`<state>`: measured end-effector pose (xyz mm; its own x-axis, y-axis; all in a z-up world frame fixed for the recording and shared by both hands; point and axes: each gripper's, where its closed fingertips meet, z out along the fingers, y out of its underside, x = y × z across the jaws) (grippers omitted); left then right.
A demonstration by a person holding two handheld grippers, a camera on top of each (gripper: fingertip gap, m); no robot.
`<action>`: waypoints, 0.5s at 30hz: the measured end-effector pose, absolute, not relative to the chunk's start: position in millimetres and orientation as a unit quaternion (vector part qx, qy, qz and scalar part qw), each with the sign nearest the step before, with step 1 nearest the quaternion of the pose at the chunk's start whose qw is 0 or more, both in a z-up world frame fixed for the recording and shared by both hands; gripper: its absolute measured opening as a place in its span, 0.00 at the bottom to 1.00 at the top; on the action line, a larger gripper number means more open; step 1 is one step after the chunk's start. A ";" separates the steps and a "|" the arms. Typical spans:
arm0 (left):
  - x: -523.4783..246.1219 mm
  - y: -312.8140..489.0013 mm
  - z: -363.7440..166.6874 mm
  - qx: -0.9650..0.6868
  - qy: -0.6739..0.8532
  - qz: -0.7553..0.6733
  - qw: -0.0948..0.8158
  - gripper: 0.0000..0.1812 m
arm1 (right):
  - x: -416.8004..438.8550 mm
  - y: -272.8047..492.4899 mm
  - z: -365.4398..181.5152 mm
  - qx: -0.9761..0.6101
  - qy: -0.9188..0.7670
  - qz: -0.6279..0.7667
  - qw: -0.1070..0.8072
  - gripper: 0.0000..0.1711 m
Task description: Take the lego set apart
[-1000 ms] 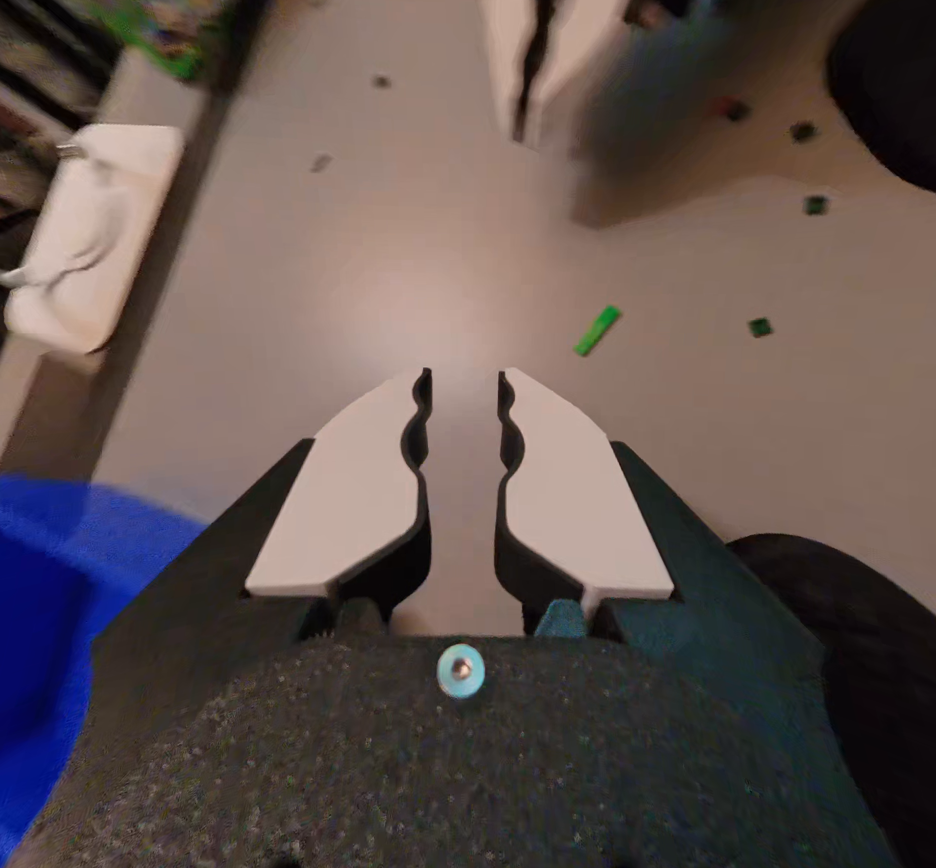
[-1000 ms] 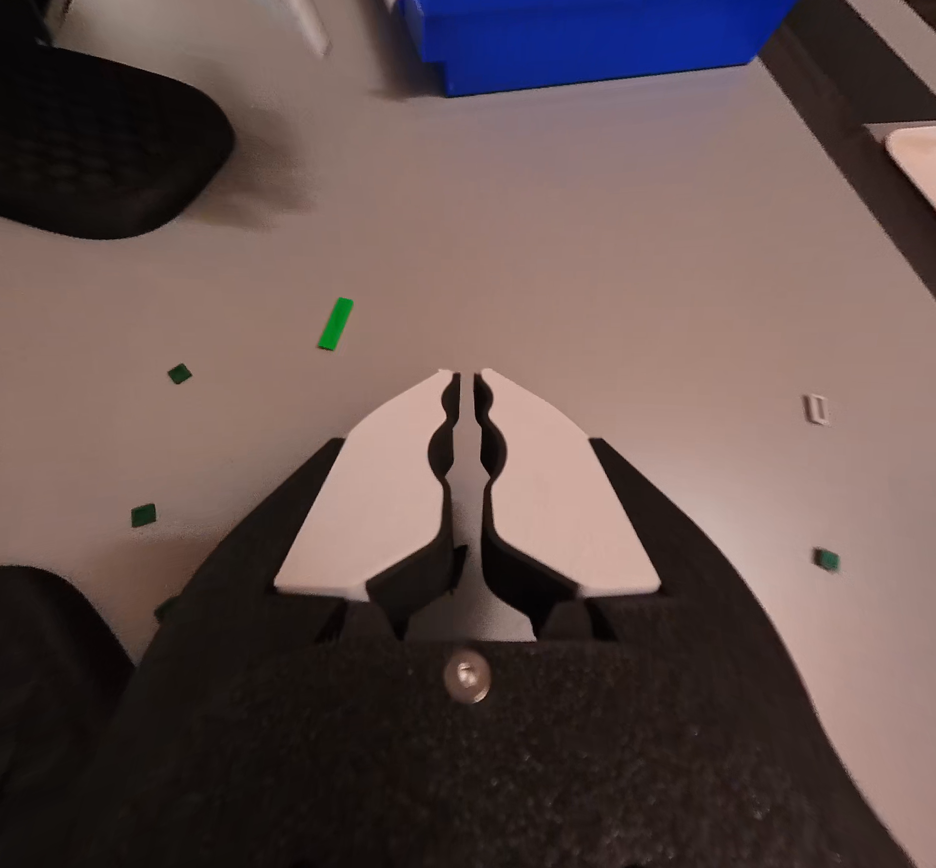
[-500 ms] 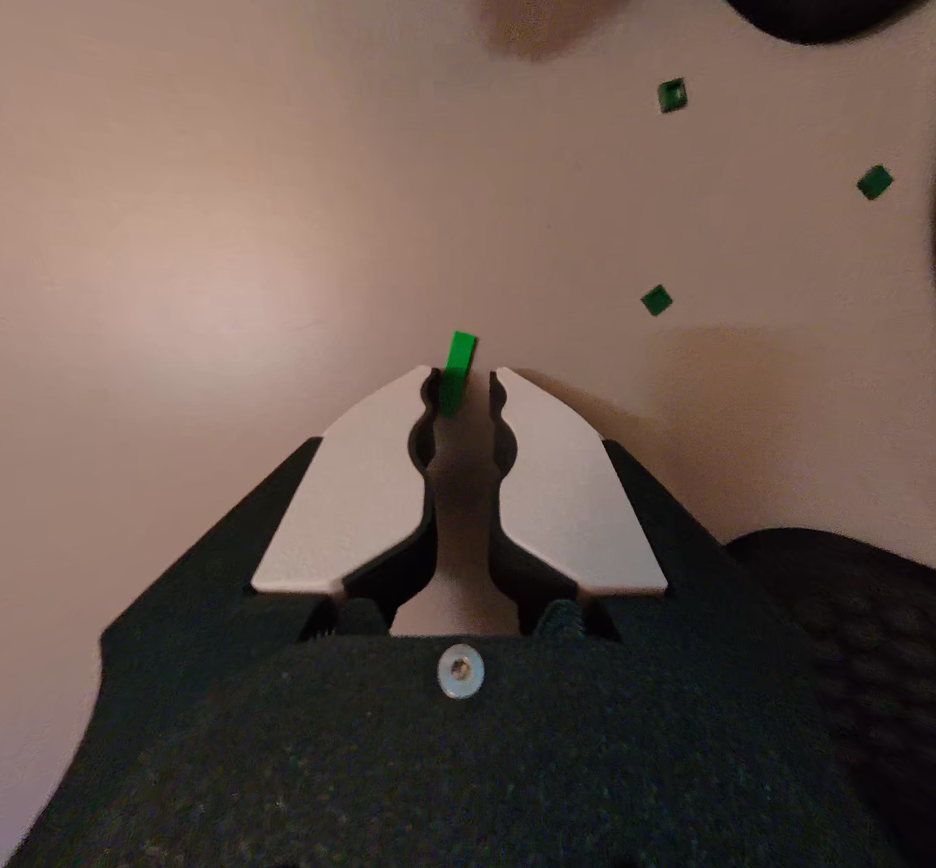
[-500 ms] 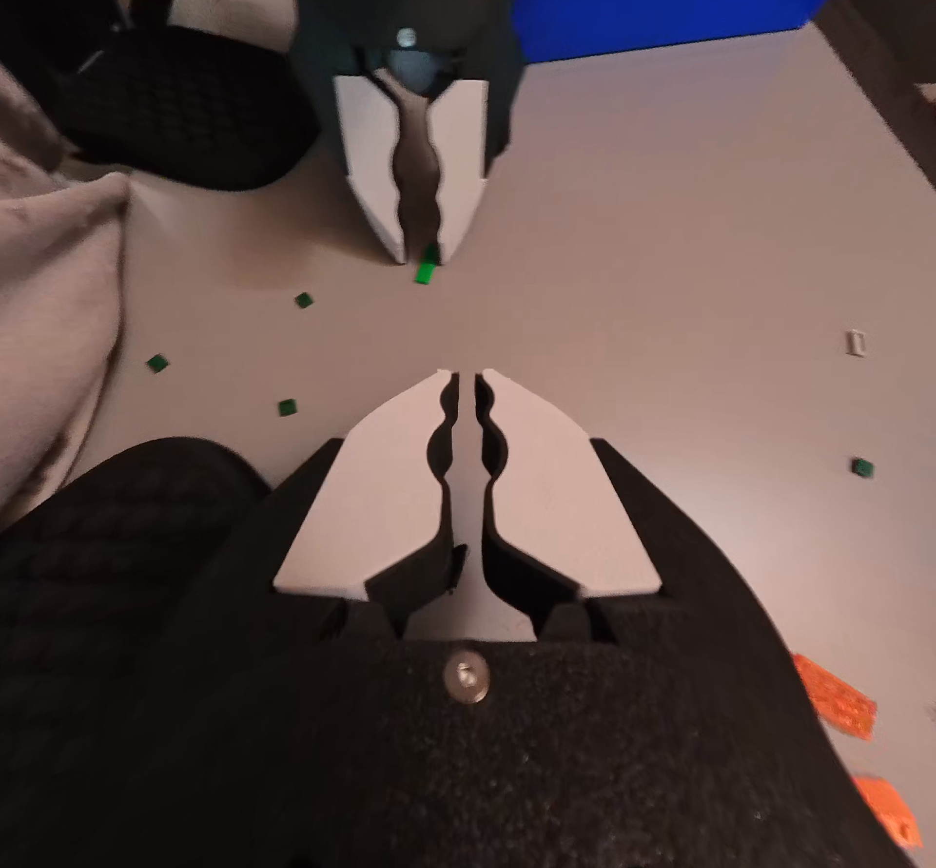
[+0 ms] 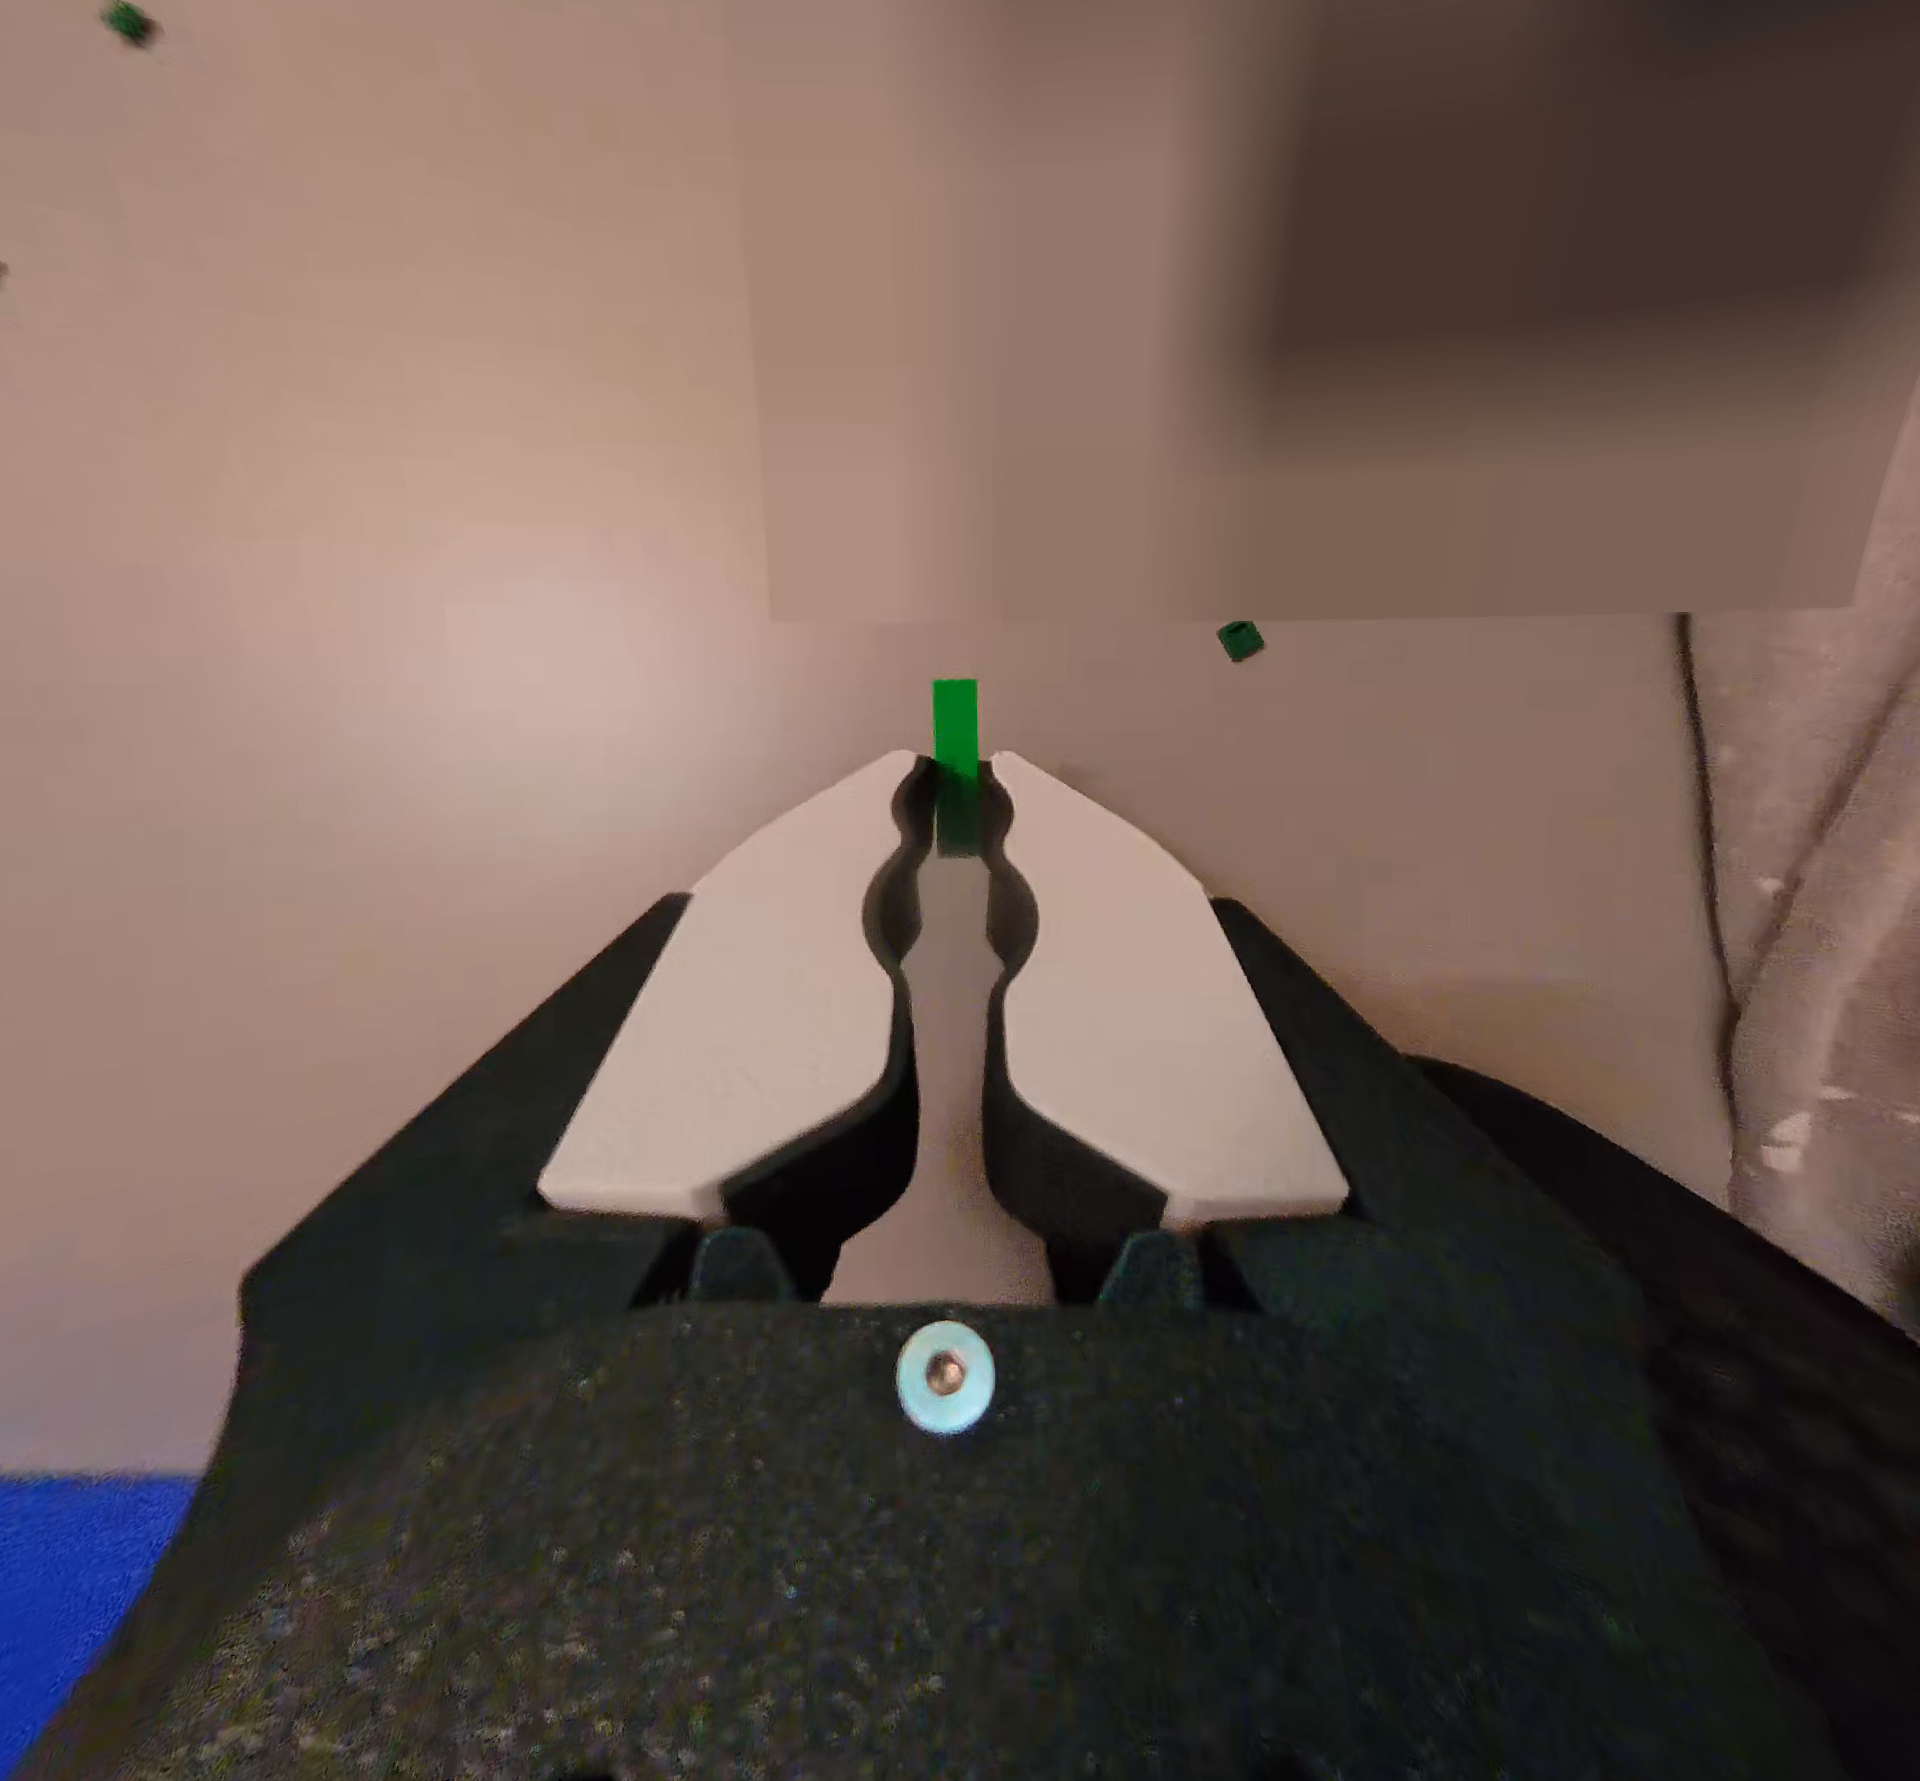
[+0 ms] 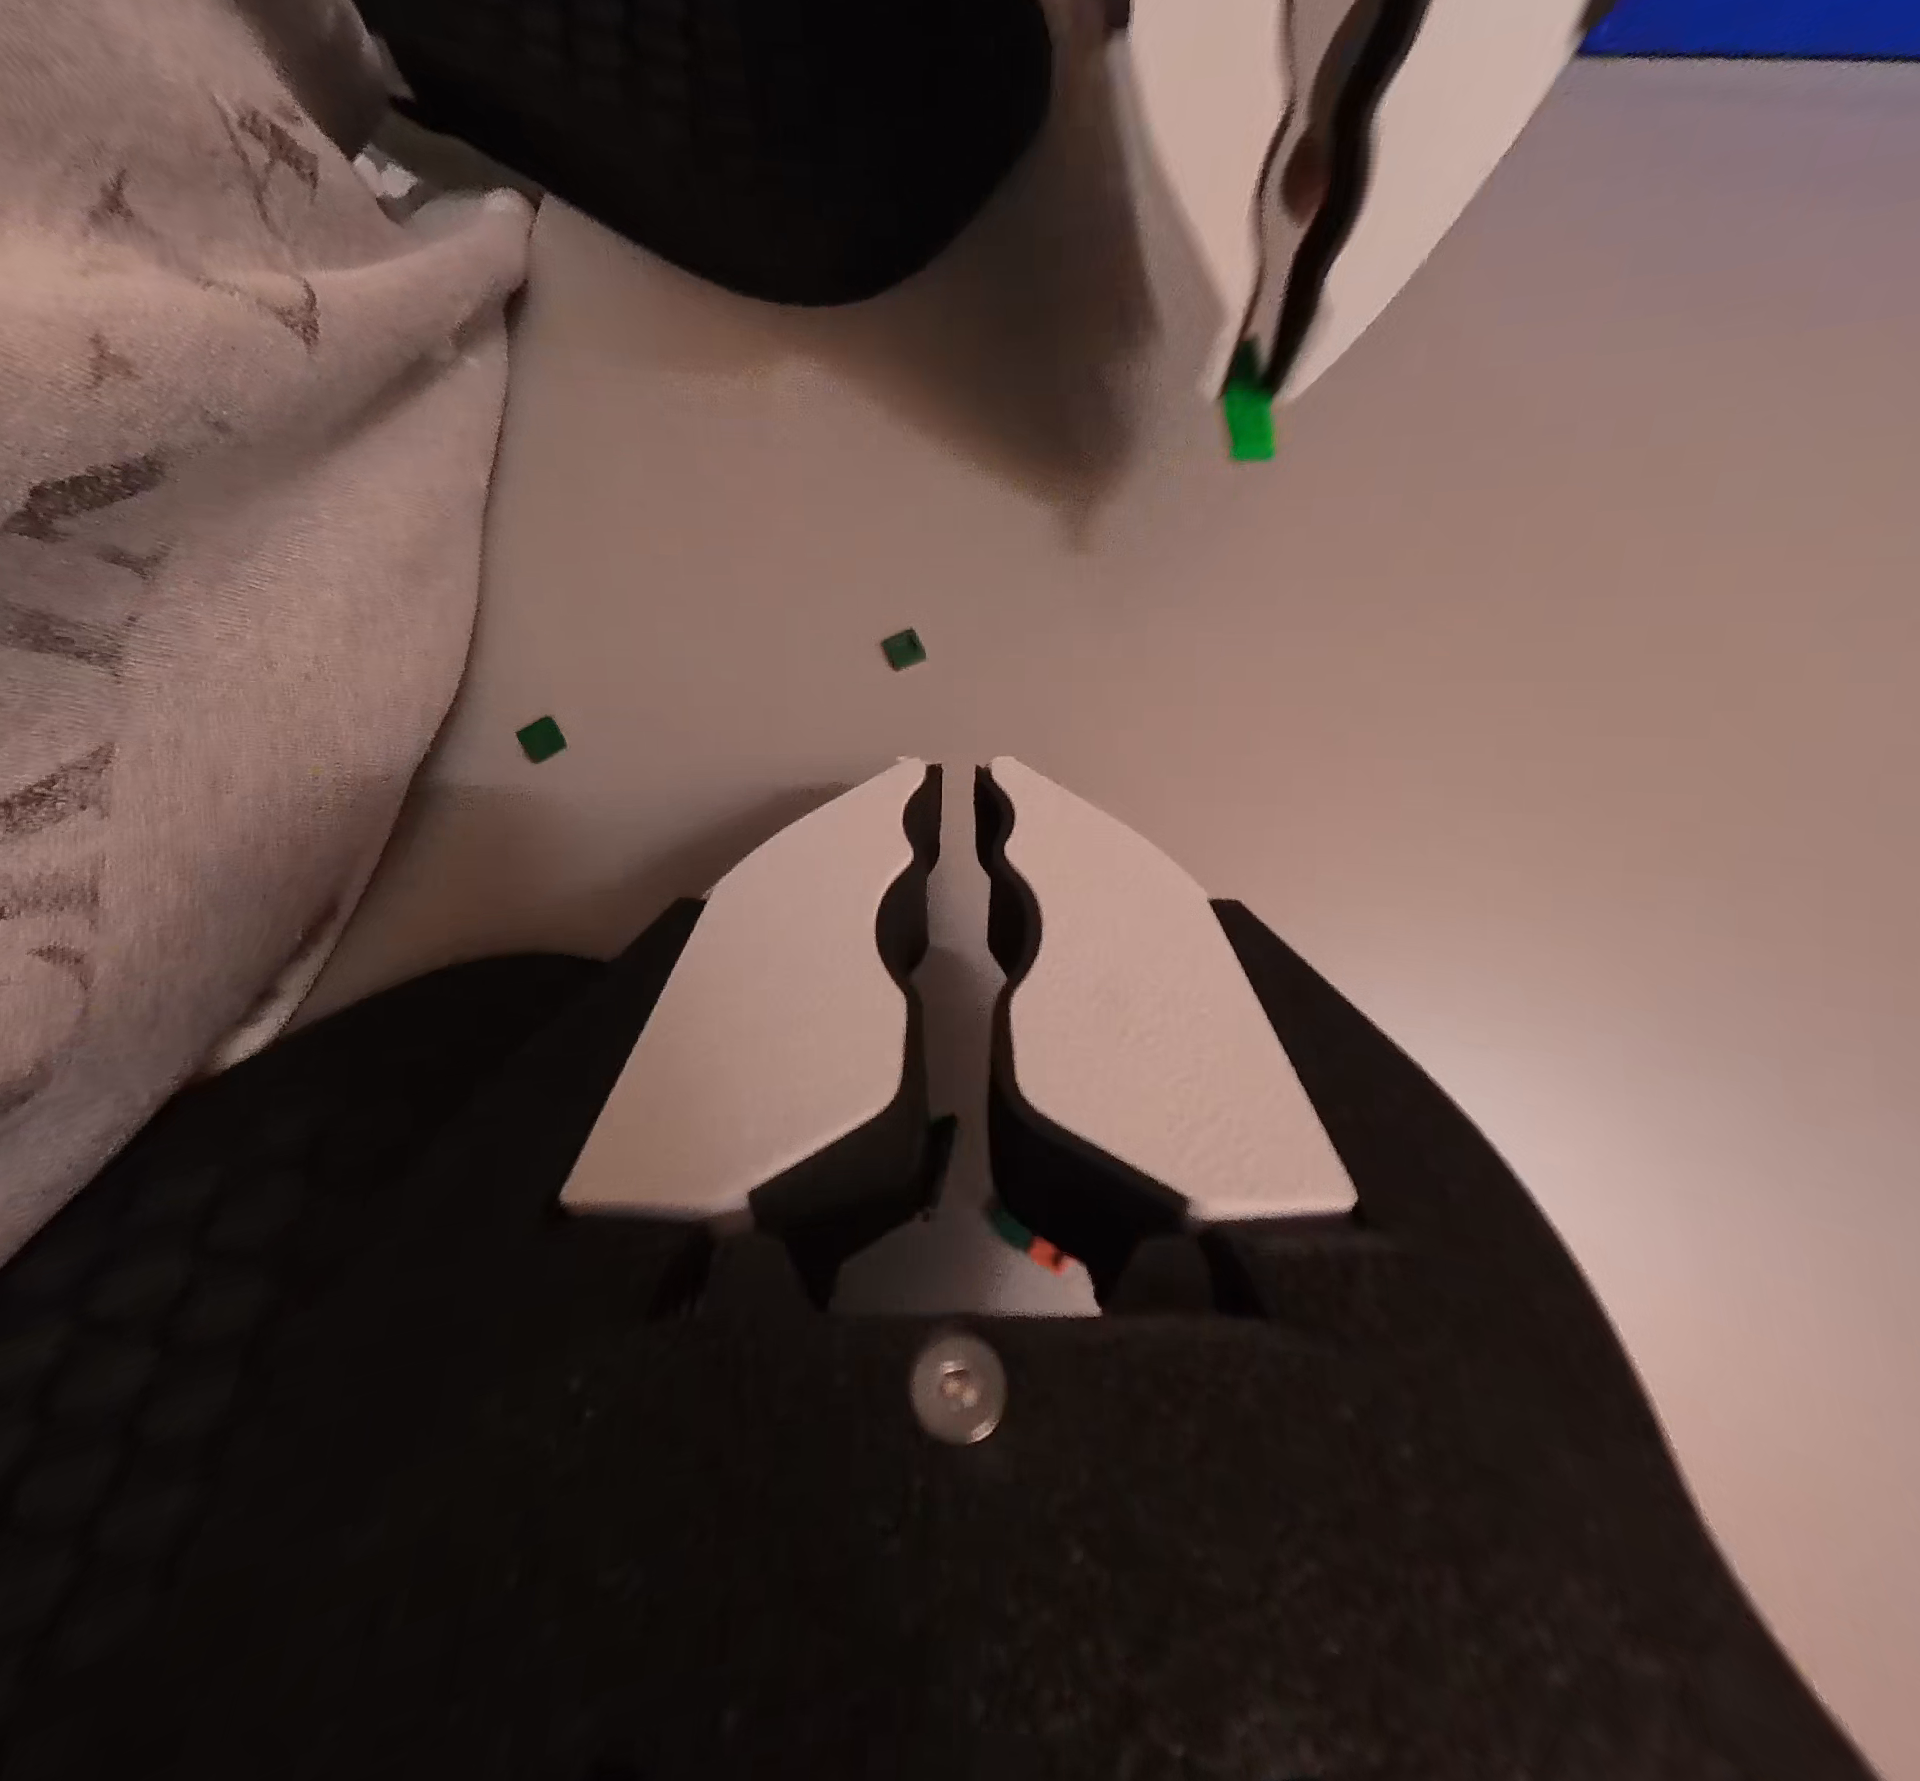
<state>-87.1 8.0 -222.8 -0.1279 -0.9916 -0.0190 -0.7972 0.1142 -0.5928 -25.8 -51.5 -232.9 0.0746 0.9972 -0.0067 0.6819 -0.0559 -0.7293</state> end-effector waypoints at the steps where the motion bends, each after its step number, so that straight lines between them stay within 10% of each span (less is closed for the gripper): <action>1: -92.3 9.5 -216.7 -0.632 0.705 -0.229 0.226 0.04 | -29.8 -54.1 -235.8 -0.671 -0.628 0.272 0.284 0.03; 15: -111.4 -15.6 -229.5 -0.664 0.664 -0.222 0.262 0.04 | -50.3 -60.3 -247.3 -0.670 -0.655 0.220 0.271 0.05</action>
